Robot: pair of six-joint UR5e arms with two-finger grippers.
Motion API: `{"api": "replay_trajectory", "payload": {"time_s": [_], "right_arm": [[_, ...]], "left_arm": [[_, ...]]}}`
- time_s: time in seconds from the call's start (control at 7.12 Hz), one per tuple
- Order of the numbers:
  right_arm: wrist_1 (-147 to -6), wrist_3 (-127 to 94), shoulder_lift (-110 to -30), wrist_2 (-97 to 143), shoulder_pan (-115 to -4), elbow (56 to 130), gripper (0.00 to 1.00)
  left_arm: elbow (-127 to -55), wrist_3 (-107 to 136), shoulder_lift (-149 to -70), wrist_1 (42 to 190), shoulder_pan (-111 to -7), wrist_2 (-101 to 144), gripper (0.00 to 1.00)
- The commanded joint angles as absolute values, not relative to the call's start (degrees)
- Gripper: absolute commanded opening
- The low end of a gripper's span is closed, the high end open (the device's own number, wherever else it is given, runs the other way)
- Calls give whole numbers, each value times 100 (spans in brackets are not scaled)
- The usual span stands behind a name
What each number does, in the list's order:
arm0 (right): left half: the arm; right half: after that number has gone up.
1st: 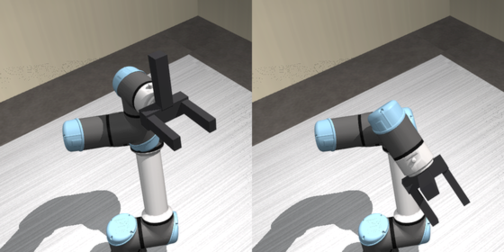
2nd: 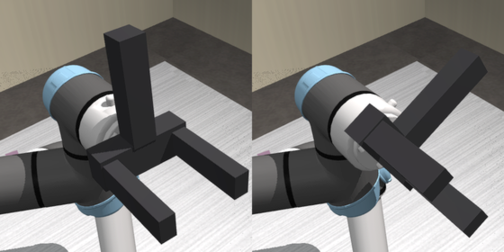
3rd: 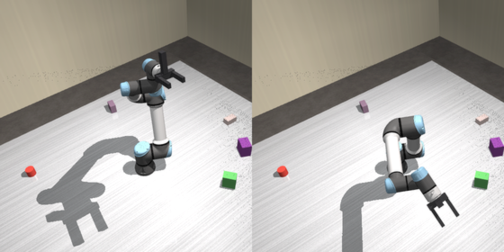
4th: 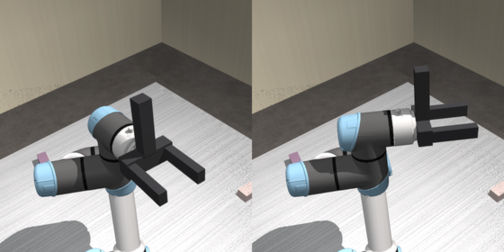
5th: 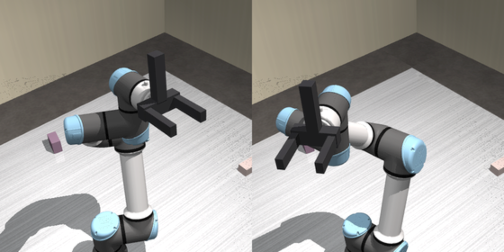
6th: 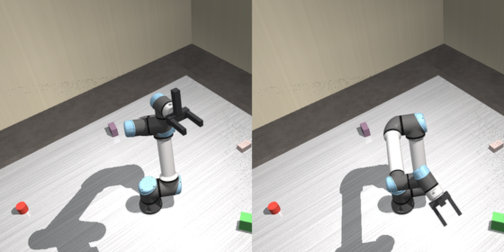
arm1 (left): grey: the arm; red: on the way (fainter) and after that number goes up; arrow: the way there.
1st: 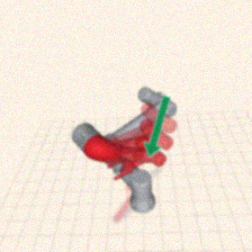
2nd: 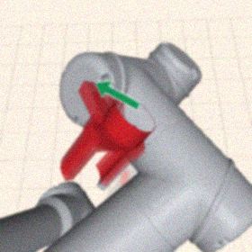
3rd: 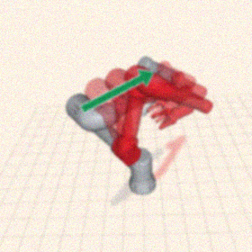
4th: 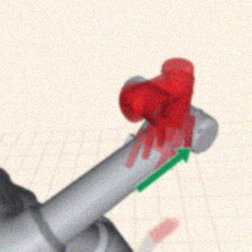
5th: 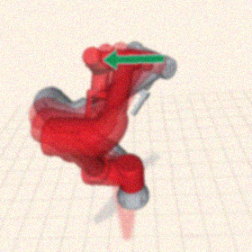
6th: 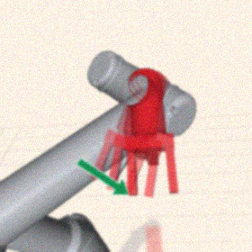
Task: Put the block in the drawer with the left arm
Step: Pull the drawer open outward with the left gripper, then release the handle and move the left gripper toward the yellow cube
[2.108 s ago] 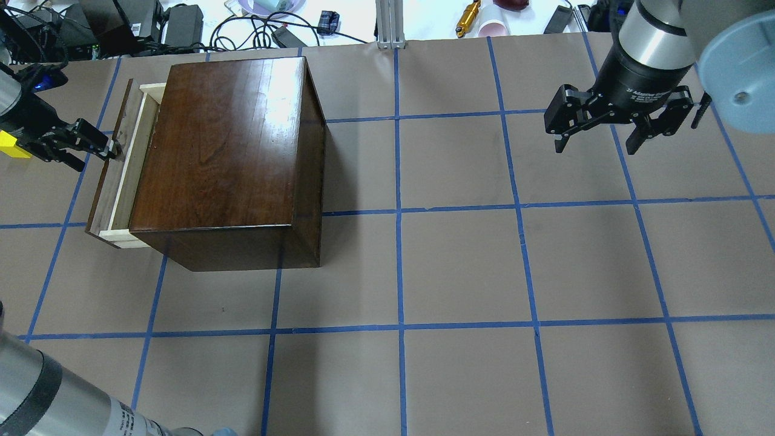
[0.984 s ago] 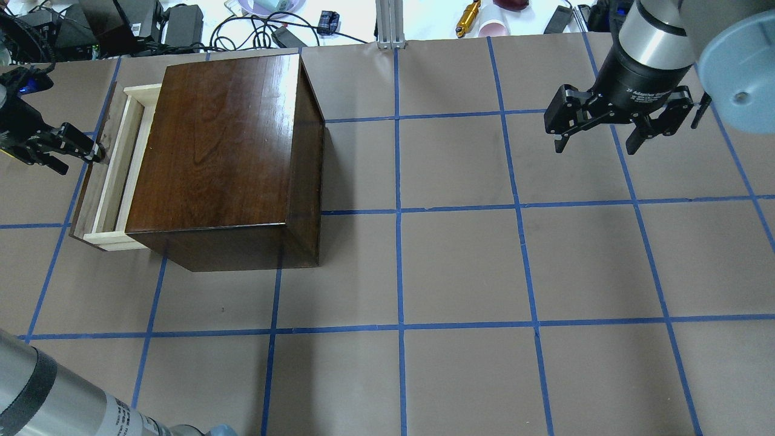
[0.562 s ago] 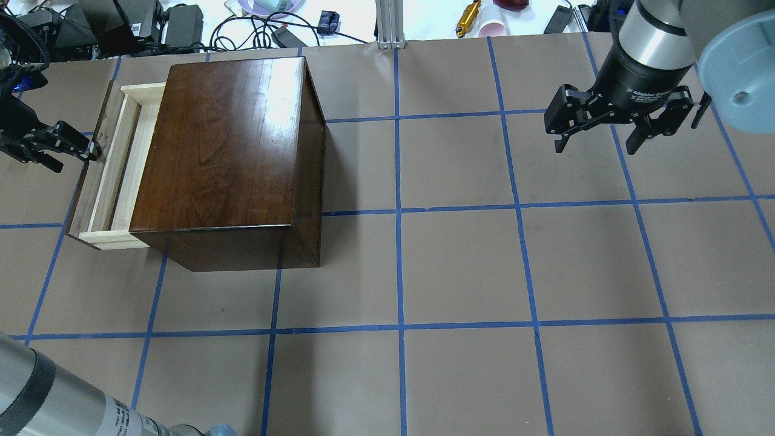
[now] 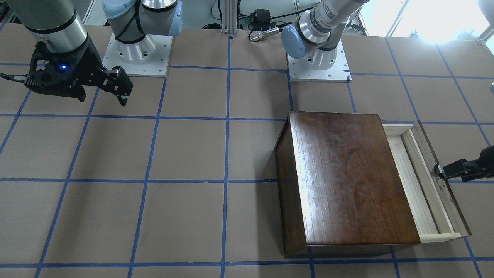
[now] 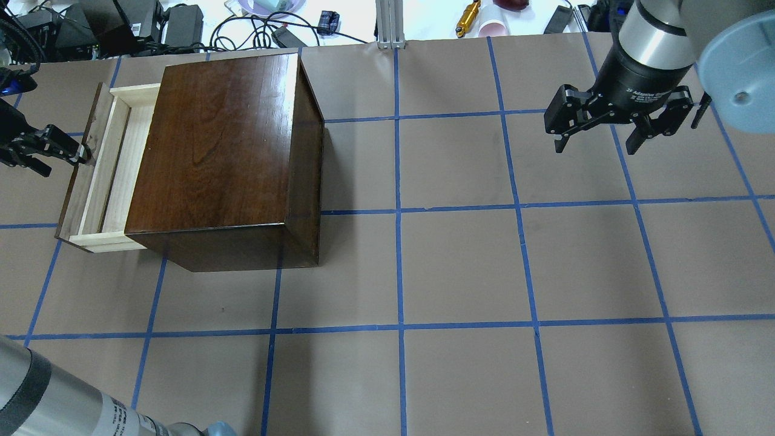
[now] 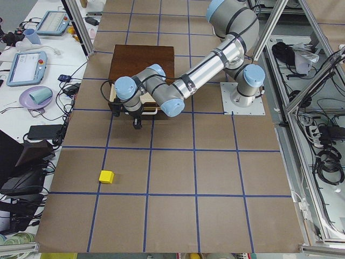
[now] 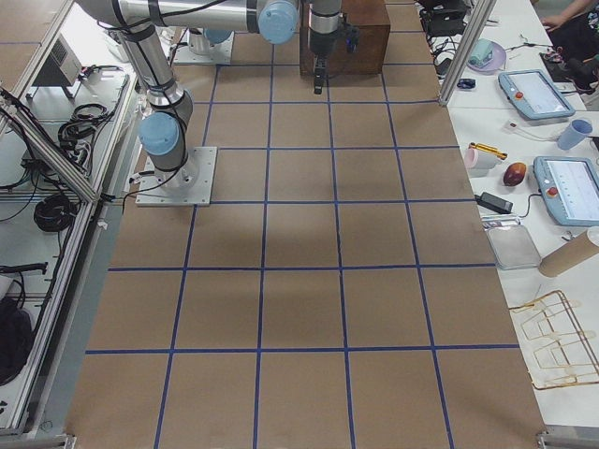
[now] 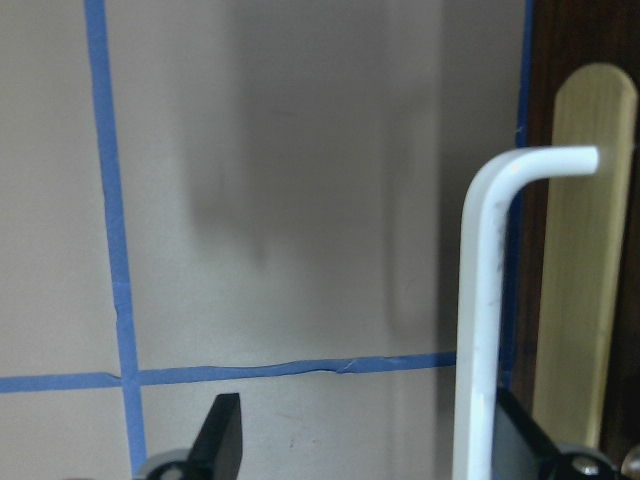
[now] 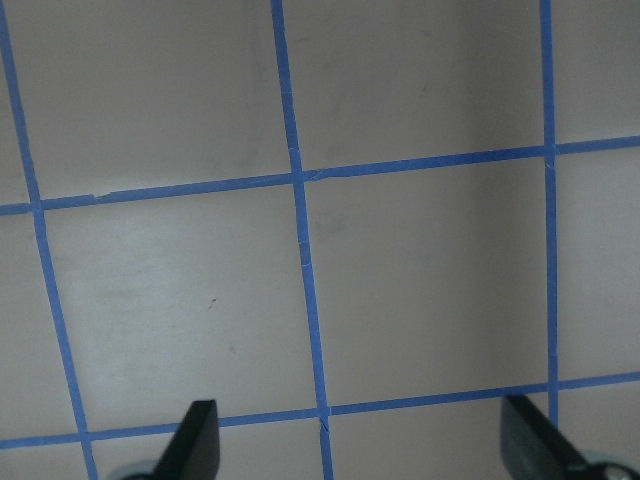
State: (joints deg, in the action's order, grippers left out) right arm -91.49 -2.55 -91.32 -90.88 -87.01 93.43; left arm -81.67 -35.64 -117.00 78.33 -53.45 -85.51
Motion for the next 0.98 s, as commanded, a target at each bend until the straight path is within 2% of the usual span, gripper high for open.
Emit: {"api": "replay_trajectory", "payload": {"time_s": [0.0,0.14,0.28,0.84], "right_arm": [[-9149,-255,-9132,-9088,-8701,9343,100],[-9149,-255,-9132,-9088,-8701,9343,100],[-9149,-255,-9132,-9088,-8701,9343,100],[-9149,-255,-9132,-9088,-8701,9343,100]], "left_arm": [[-8174,-3551,-11672,7840,-5317,-8578,85],[-8183,-3542,-11689,7840,-5317,-8569,86],[-8183,-3507,-11698,7840,-5317,-8569,100],[-8156,-3498,-11462,7901,-5291,-8578,100]]}}
